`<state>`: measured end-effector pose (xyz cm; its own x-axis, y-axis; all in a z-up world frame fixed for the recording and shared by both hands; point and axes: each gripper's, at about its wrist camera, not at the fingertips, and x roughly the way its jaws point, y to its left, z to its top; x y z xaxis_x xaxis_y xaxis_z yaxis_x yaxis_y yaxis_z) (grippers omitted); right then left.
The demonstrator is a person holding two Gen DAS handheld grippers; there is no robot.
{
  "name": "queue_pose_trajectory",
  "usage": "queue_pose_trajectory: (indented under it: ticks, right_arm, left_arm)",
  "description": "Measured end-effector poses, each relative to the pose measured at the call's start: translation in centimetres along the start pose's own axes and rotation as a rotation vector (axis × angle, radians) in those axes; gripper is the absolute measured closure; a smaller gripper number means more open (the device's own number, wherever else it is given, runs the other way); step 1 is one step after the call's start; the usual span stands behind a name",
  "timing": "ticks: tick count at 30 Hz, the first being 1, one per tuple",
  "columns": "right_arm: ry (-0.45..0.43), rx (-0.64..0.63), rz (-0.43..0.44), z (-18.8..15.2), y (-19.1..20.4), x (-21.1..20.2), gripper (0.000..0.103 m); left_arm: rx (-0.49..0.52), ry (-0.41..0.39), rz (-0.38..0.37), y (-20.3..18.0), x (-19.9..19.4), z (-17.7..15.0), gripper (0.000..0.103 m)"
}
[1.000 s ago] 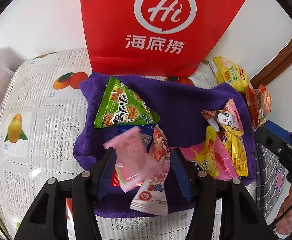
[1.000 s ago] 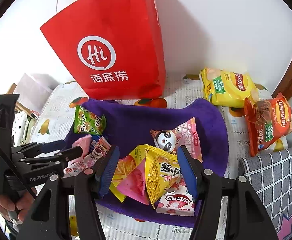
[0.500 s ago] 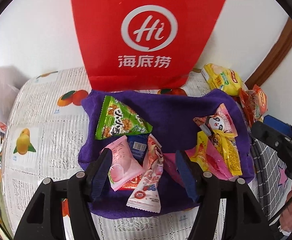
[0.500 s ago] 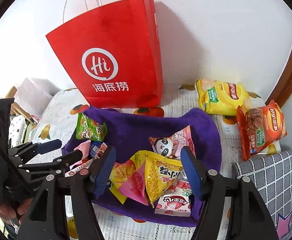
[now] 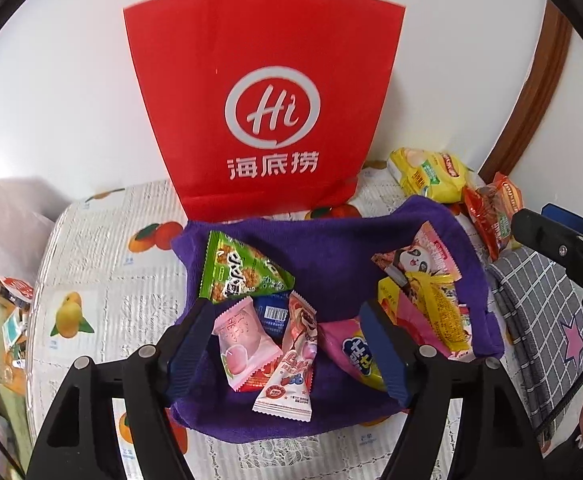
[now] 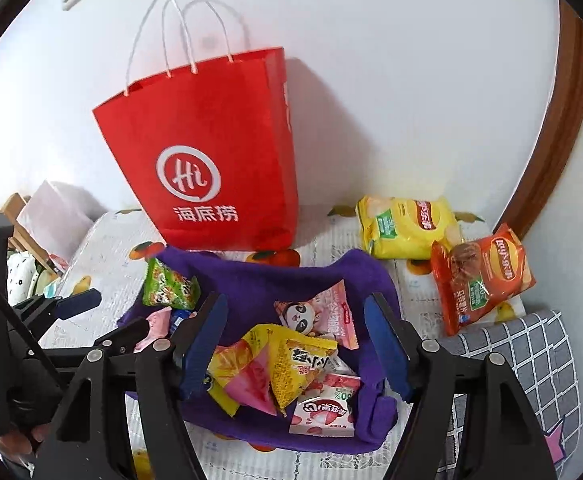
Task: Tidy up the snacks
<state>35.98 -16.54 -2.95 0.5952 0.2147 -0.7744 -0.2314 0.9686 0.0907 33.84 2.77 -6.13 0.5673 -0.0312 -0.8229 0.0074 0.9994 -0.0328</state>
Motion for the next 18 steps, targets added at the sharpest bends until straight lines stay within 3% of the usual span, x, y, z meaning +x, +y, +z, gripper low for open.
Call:
queue_pose_trajectory:
  ticks: [5,7,11,18]
  right_arm:
    - [-0.032,0.0,-0.015,-0.3,1.0,-1.9,0.032]
    - [-0.064,0.03,-0.019,-0.8,1.2,-3.3,0.029]
    - [-0.136,0.112,0.014,-3.2,1.1,-6.7,0.009]
    - [-0.058,0.061,-0.101,-8.2,2.2,-10.4,0.008]
  left_arm:
    - [0.009,-0.044,0.005,-0.1,-1.9,0.1,0.029]
    - [0.009,-0.068,0.005,-0.2,-2.9,-0.1,0.023]
    - [0.067,-0.073,-0.008,-1.7,-4.2,-0.6,0.021]
    - [0.088,-0.132,-0.022,-2.9,-8.9,-2.2,0.021]
